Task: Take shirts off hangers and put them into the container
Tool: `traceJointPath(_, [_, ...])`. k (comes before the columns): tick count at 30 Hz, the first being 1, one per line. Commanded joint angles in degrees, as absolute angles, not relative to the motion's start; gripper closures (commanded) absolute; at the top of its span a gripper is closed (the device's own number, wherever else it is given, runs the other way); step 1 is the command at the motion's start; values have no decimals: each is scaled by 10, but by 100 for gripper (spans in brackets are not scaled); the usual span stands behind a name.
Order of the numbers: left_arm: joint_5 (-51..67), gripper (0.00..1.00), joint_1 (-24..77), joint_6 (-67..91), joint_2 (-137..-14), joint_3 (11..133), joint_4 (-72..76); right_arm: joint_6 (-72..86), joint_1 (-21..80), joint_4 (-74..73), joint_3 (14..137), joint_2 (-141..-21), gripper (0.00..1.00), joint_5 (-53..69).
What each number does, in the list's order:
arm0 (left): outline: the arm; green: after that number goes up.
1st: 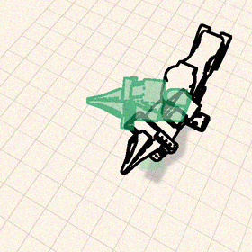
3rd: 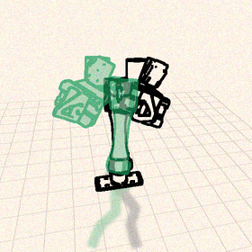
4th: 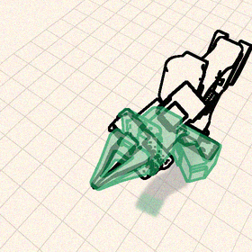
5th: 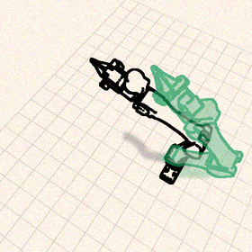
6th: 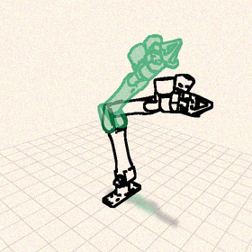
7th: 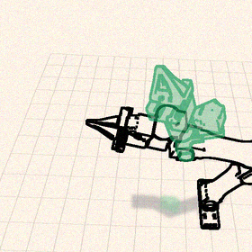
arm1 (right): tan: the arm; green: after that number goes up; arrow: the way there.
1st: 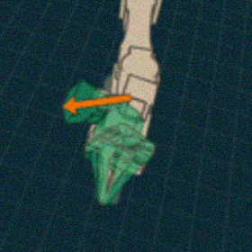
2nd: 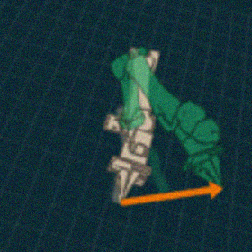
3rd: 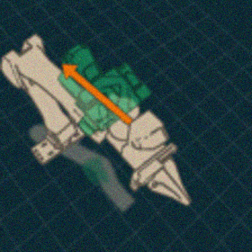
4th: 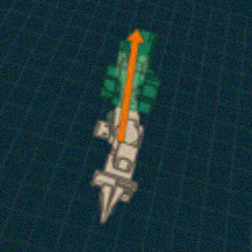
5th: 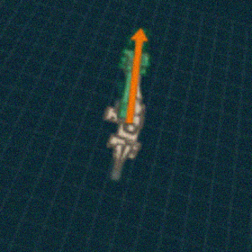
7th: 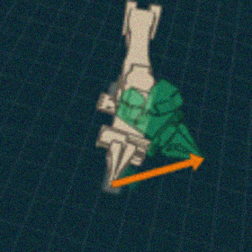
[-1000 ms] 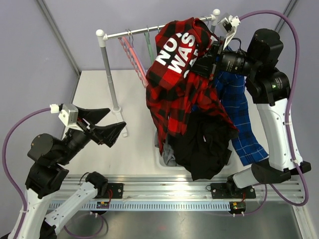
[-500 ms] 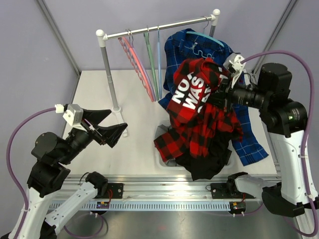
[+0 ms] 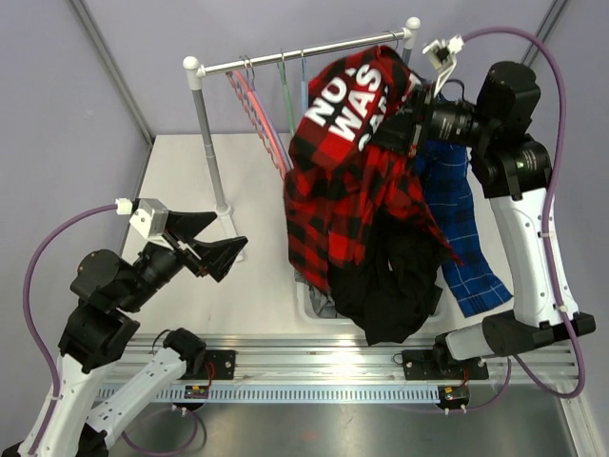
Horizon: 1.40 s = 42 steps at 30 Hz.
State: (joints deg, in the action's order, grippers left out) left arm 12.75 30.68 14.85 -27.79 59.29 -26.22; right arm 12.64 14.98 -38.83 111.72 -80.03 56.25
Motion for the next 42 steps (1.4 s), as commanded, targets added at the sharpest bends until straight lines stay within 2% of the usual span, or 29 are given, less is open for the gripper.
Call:
traceJointPath(1, [116, 1, 306, 147, -272, 589, -239, 371, 149, -132, 1190, -835, 100, 642])
traceJointPath(5, [108, 1, 306, 143, -267, 590, -247, 450, 150, -70, 1261, -865, 100, 628])
traceJointPath(9, [106, 1, 306, 141, -276, 593, -249, 461, 149, -83, 1346, -878, 100, 609])
traceJointPath(13, [112, 1, 306, 142, -288, 597, -241, 448, 149, -112, 1379, -882, 100, 599])
traceJointPath(19, [113, 1, 306, 144, -287, 592, -236, 281, 149, -283, 1365, -853, 100, 580])
traceJointPath(23, [105, 1, 306, 138, -277, 586, -248, 110, 149, -432, 1342, -817, 100, 585])
traceJointPath(26, [105, 1, 306, 136, -272, 579, -249, -34, 149, -528, 1276, -771, 100, 502])
traceJointPath(33, [109, 1, 306, 134, -270, 570, -239, -219, 147, -553, 947, -644, 100, 287])
traceJointPath(37, [109, 1, 306, 133, -273, 566, -239, -297, 145, -564, 861, -614, 100, 272])
traceJointPath(42, [106, 1, 306, 136, -271, 558, -236, -452, 147, -621, 744, -611, 100, 324])
